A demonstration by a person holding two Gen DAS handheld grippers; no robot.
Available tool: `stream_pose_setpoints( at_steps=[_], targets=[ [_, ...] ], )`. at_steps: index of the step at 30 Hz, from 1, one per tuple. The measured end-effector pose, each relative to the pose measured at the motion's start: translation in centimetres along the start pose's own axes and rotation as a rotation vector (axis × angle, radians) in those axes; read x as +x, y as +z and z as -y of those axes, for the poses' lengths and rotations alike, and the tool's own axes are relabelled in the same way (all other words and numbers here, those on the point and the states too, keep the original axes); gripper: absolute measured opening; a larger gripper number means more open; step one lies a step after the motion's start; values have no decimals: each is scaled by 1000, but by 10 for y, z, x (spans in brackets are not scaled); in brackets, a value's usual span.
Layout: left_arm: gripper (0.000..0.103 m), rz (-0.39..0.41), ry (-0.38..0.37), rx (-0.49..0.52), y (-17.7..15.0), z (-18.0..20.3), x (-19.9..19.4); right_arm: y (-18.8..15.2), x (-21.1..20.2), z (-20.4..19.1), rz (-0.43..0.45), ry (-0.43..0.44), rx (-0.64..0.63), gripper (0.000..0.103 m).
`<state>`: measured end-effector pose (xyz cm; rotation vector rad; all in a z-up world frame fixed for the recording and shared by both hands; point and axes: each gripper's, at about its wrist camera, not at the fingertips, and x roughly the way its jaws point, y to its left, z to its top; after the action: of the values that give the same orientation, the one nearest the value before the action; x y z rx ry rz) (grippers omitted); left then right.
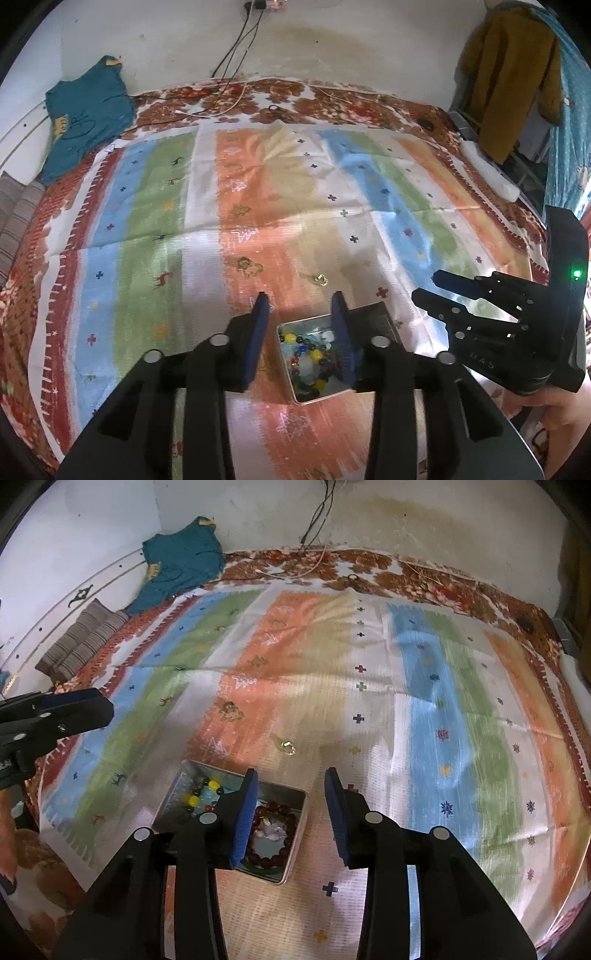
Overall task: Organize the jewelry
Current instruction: 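Open both tools to drop the bracelets into the tin, then move both open tools to the silver ring and gold ring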
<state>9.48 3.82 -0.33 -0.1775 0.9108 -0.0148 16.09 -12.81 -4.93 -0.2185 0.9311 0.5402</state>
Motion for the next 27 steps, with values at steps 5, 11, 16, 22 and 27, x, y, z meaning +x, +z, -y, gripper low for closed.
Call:
stream_pose_setpoints(
  at_steps=[5,11,16,22,27],
  targets=[
    [41,-19,24,-16,4,-6,10,5,7,0,-12,5,7,46],
    [53,-50,70,-54,15,-15,31,11,18,-3,-32,20,6,52],
    [55,-74,108,-37,22,-17,48,16,28,-4,-48,21,5,55],
    [60,-98,130,-60,32,-30,65,23,44,-2,-78,30,11,59],
    [61,-122,144,-72,39,-35,84,29,56,1,-93,26,22,63]
  ],
)
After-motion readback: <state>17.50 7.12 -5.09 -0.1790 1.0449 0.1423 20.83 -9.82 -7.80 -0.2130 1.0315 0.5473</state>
